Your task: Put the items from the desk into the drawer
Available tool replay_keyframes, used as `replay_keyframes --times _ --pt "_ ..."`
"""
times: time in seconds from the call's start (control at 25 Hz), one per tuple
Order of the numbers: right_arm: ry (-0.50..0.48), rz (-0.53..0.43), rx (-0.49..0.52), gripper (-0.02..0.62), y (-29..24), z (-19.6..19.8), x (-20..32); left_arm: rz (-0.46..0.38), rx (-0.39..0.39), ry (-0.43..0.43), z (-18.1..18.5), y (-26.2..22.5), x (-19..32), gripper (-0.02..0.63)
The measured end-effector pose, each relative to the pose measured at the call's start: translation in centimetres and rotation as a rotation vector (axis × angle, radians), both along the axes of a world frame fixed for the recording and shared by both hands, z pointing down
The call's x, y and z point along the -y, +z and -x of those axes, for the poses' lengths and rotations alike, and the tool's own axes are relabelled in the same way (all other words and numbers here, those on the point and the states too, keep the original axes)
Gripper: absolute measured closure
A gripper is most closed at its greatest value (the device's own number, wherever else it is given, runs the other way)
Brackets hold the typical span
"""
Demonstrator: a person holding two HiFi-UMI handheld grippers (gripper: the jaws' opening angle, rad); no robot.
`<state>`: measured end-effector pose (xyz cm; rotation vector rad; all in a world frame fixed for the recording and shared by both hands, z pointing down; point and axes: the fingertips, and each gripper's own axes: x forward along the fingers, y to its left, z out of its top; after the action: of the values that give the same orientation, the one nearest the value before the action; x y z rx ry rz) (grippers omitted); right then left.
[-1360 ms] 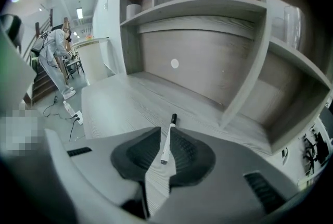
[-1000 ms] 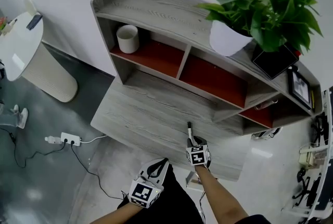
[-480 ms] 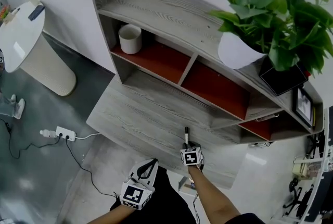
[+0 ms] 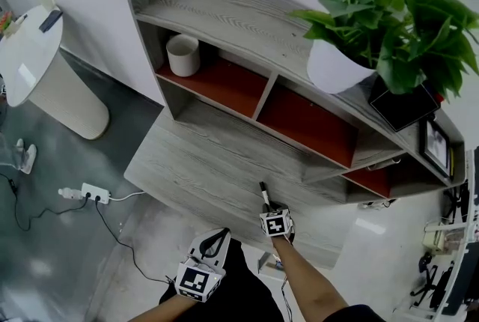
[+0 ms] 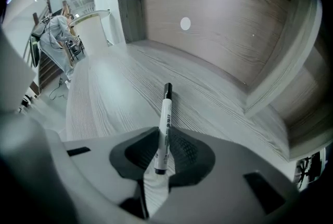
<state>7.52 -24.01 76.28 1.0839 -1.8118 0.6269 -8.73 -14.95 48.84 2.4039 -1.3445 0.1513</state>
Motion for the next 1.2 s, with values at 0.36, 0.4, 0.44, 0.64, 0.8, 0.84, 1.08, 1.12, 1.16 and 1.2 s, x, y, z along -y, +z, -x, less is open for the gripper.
replay_keyframes --times 0.36,0.4,0.44,0.64,0.8,0.84,1.08,1.12,1.16,1.2 --pt "0.035 -0.107 0.059 0.515 -5.2 1.1 -1.7 -0.036 -0.005 0.049 -0.1 -1.1 -2.1 0.594" --pt "0.045 -0.119 0.066 0.515 -6.1 1.2 -2.2 -0.043 -0.006 0.053 -0.2 -1.3 -2.4 0.594" --pt "0.057 -0.133 0.076 0.515 -7.0 1.3 -2.6 -0.049 -0.008 0.057 -0.2 -1.5 -2.7 0.594" --pt "0.113 -0.179 0.118 0.517 -9.8 1.5 -5.8 -0.068 -0.029 0.084 -0.6 -2.0 -4.4 0.594" --pt "0.135 -0.200 0.115 0.517 -10.7 1.3 -9.0 -0.085 -0.034 0.135 -1.3 -2.2 -6.2 0.594" --pt "0.146 -0.205 0.116 0.517 -10.9 1.2 -9.8 -0.083 -0.040 0.146 -1.4 -2.2 -6.7 0.594" --pt "0.202 -0.256 0.126 0.517 -13.7 0.6 -13.4 -0.085 -0.066 0.209 -2.6 -2.2 -9.0 0.594" --pt "0.210 -0.262 0.128 0.517 -14.1 0.5 -13.9 -0.087 -0.073 0.211 -2.8 -2.3 -9.2 0.594" --pt "0.216 -0.267 0.131 0.517 -14.5 0.4 -14.5 -0.091 -0.080 0.216 -3.0 -2.5 -9.4 0.594" --pt "0.223 -0.272 0.135 0.517 -14.8 0.3 -15.0 -0.095 -0.086 0.222 -3.2 -2.6 -9.5 0.594"
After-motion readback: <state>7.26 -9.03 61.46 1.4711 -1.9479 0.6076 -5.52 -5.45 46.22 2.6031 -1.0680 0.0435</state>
